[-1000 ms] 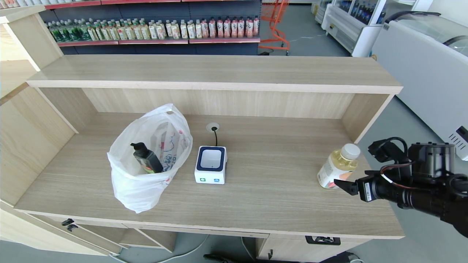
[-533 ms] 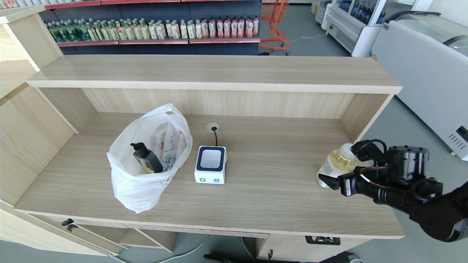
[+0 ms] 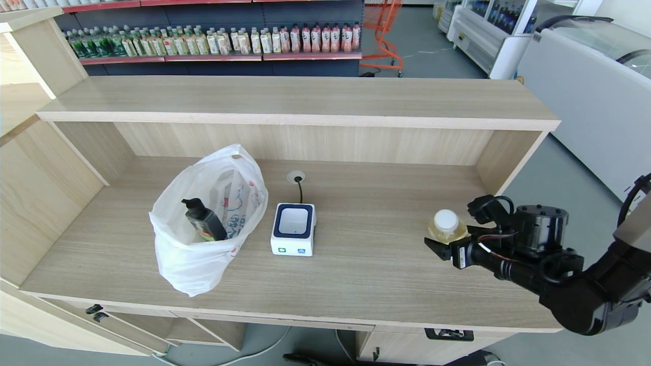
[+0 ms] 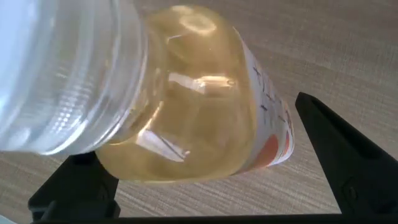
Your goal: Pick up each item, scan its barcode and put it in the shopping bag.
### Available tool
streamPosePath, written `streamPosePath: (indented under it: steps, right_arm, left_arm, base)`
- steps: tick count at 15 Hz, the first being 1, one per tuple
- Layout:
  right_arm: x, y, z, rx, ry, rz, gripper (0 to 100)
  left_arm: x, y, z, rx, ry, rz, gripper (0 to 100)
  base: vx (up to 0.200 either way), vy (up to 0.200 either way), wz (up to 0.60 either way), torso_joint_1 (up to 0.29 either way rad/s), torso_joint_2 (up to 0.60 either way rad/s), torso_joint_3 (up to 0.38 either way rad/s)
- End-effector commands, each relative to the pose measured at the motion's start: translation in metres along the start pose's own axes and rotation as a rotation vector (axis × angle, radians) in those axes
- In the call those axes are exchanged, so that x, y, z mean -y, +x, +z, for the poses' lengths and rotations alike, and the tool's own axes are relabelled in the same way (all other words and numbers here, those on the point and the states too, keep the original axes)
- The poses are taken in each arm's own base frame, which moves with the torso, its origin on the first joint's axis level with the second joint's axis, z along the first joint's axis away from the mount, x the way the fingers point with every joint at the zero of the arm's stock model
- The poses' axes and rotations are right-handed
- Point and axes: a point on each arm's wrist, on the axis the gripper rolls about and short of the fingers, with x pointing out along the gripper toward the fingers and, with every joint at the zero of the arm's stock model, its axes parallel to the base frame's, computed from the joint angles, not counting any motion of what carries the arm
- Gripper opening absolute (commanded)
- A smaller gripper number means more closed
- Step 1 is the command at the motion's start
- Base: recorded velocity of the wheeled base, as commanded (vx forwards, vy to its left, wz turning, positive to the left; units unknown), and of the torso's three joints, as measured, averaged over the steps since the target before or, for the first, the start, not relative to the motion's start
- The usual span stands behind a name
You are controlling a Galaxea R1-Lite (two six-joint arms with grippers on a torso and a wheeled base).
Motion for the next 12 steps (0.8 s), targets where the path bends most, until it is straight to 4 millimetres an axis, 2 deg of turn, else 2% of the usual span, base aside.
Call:
streamPosePath:
  steps: [1,2,3,6,12]
  right_arm:
    - [0.001,0.007,0.003,0.031,-0.023,0.0,100]
    - [0.002,0.01,0.006,0.055,-0.028,-0.002,100]
    - [0.002,0.01,0.008,0.071,-0.032,0.003,0]
    - [0.003,0.011,0.009,0.076,-0.03,0.006,0]
    - [0.001,0.015,-0.003,0.037,-0.037,0.013,0]
  left_arm:
    - [0.0,0.0,0.0,0.0,0.0,0.001,100]
    - [0.0,0.0,0.0,0.0,0.0,0.001,100]
    - [0.0,0.0,0.0,0.0,0.0,0.001,100]
    - [0.0,0.0,0.0,0.0,0.0,0.001,100]
    - [0.0,0.0,0.0,0.0,0.0,0.001,100]
  base:
    - [0.0,0.0,0.0,0.0,0.0,0.0]
    - [0.0,0.0,0.0,0.0,0.0,0.0]
    - [0.0,0.0,0.0,0.0,0.0,0.0]
    - [0.0,0.0,0.0,0.0,0.0,0.0]
    - [0.0,0.0,0.0,0.0,0.0,0.0]
